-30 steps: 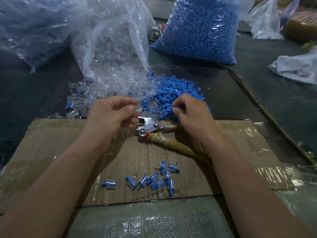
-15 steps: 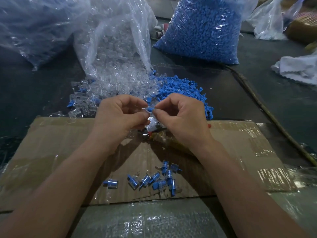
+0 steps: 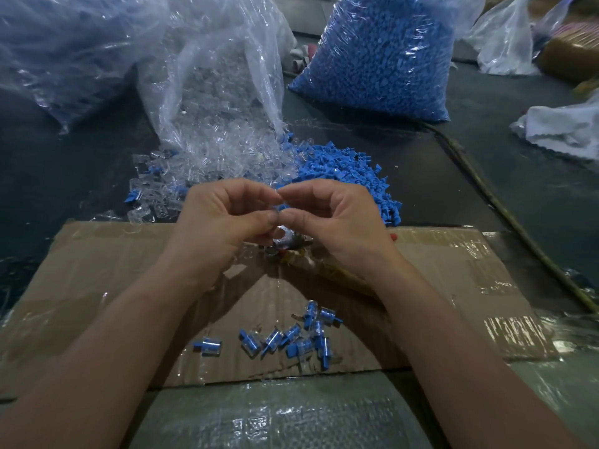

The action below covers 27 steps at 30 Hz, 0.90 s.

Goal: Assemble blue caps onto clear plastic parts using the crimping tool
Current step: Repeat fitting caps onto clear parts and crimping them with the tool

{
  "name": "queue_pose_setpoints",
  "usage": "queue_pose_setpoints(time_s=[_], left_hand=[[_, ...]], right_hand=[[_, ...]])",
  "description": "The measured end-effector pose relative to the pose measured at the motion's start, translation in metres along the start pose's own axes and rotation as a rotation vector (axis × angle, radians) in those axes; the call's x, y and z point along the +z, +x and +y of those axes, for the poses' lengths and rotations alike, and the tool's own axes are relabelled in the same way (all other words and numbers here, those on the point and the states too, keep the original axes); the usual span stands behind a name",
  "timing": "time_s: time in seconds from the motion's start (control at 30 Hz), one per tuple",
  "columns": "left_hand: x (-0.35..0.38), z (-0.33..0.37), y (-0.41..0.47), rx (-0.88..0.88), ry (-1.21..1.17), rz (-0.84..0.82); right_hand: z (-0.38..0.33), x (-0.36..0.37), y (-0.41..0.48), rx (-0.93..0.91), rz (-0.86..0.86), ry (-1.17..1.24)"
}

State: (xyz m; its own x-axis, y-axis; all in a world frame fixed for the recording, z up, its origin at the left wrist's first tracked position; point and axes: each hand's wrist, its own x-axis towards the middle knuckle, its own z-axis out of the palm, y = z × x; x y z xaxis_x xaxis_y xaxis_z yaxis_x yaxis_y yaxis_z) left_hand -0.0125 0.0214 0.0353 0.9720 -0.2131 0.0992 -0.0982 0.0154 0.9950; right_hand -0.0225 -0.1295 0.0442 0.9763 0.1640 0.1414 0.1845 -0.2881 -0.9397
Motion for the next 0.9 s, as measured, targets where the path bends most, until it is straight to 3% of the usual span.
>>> queue_pose_setpoints(time_s=[0.33, 0.9], left_hand=[[-0.0015, 0.0015, 0.0015, -0.093, -0.066, 0.020], [-0.0040, -0.0019, 0.0040, -0.180, -0.216, -0.067]], right_hand=[[0.0000, 0.0000, -0.0030, -0.069, -0.048, 0.055], [0.0037, -0.0022, -0.0031, -0.237, 0.047, -0.172]])
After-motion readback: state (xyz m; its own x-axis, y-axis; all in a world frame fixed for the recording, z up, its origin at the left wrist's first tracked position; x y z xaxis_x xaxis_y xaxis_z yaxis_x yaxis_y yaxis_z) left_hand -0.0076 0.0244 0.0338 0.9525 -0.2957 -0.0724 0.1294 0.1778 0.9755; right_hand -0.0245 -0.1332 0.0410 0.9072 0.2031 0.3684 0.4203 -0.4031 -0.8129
